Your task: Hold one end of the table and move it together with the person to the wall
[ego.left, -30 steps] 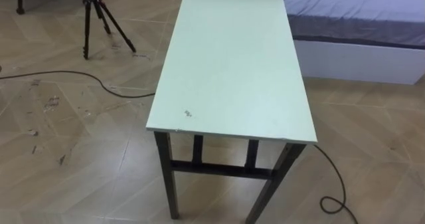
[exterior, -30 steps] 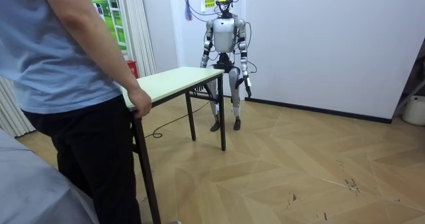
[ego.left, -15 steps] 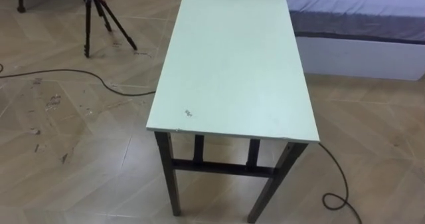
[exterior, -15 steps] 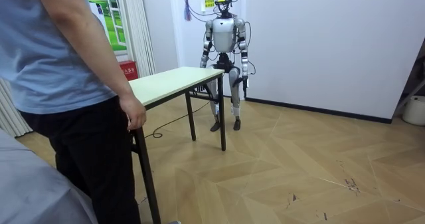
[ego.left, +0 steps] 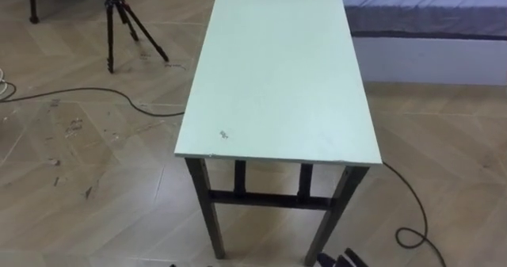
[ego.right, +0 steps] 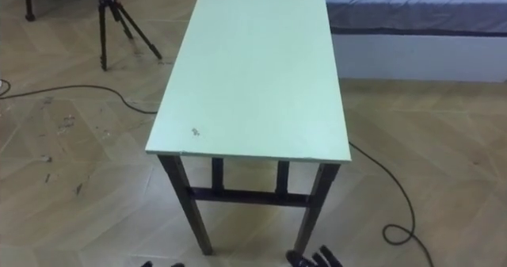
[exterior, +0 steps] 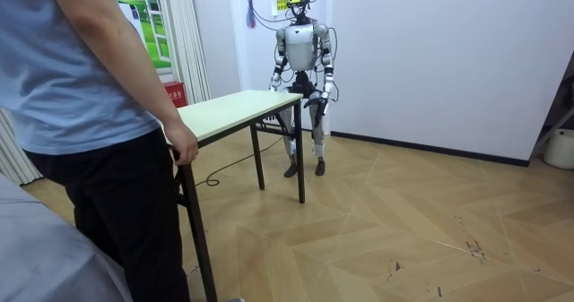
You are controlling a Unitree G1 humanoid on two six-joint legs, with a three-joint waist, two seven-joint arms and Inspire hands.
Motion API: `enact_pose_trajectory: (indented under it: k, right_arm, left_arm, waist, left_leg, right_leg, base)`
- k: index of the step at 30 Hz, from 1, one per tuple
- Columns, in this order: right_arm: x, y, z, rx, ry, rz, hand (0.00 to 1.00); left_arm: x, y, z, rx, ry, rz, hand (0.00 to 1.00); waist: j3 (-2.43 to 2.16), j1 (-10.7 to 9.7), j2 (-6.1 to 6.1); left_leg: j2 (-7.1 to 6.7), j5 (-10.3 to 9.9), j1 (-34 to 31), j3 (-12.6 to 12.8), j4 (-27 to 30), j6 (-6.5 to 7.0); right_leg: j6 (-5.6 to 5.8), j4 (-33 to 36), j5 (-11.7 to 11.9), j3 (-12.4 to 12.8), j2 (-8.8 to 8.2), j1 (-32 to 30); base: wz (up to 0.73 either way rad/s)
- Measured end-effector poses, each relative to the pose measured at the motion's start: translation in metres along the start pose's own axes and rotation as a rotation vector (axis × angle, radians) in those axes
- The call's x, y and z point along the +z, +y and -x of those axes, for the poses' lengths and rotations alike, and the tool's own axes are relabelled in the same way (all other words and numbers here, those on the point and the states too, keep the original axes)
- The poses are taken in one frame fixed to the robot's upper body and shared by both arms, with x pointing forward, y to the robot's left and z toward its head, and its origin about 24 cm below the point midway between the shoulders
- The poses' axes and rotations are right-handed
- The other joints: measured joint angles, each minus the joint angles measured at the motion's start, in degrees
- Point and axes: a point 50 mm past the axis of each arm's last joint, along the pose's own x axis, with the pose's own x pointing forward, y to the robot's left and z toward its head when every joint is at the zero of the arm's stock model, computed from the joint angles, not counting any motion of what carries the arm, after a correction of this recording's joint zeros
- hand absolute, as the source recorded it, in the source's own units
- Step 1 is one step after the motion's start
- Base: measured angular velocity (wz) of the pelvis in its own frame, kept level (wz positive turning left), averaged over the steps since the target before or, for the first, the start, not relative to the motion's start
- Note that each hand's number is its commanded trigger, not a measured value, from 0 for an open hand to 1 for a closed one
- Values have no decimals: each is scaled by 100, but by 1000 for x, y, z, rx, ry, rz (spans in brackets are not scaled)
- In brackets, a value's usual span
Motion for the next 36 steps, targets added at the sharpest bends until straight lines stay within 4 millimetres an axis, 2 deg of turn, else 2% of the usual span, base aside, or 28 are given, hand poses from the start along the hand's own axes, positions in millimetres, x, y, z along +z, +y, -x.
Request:
enact_pose_trajectory:
  k: [6, 9, 10, 13, 23, 24, 30, 36]
  right_arm:
    - [7, 42, -1, 238, -69, -140, 0]
    - [6, 60, -3, 324, -62, -165, 0]
    - [7, 66, -3, 353, -62, -168, 0]
    - [10, 79, -4, 409, -66, -161, 0]
    - [26, 111, -17, 524, -80, -134, 0]
    - [27, 113, -18, 530, -78, -133, 0]
    - [35, 115, -19, 527, -84, -114, 0]
    - [38, 116, -21, 511, -89, -111, 0]
  left_arm:
    - [4, -44, -2, -220, -31, 28, 0]
    - [6, -61, -2, -291, -37, 40, 0]
    - [8, -69, -2, -327, -39, 27, 0]
    - [11, -87, -2, -397, -43, -2, 0]
    - [12, -105, -6, -438, -30, -34, 0]
    - [14, -108, -7, -436, -36, -36, 0]
    - [37, -125, -14, -464, -90, -71, 0]
    - [51, -121, -14, -432, -138, -42, 0]
  waist:
    - [23, -63, -14]
    - [35, -160, -21]
    - [51, -169, -21]
    - [53, -164, -15]
    - [80, -242, 18]
    - [96, -266, 7]
    - [122, -265, -21]
    - [123, -258, -19]
  left_leg:
    - [0, 0, 6, -36, 31, 0]
    - [-3, 0, -12, -32, 31, 0]
    - [-4, 0, -13, -29, 31, 0]
    - [-5, 0, -10, -29, 30, 0]
    - [3, 0, 21, -34, 14, 0]
    - [4, 0, 68, -33, -1, 0]
    - [1, 0, 108, -13, -43, 0]
    - [6, 0, 110, -15, -43, 0]
  right_leg:
    - [-10, -1, 10, 2, -1, 29]
    - [-9, 0, 10, -1, -6, 10]
    - [-8, -3, 11, -1, -8, 9]
    - [-5, -10, 19, -1, -8, 13]
    - [-12, 4, 36, -5, 6, 51]
    - [-12, -4, 36, -4, 9, 95]
    - [1, -23, 39, 8, 16, 125]
    - [1, -27, 39, -2, 15, 127]
  base:
    - [3]
    - [0]
    - [0]
    - [0]
    - [0]
    - [0]
    - [0]
    - [-1]
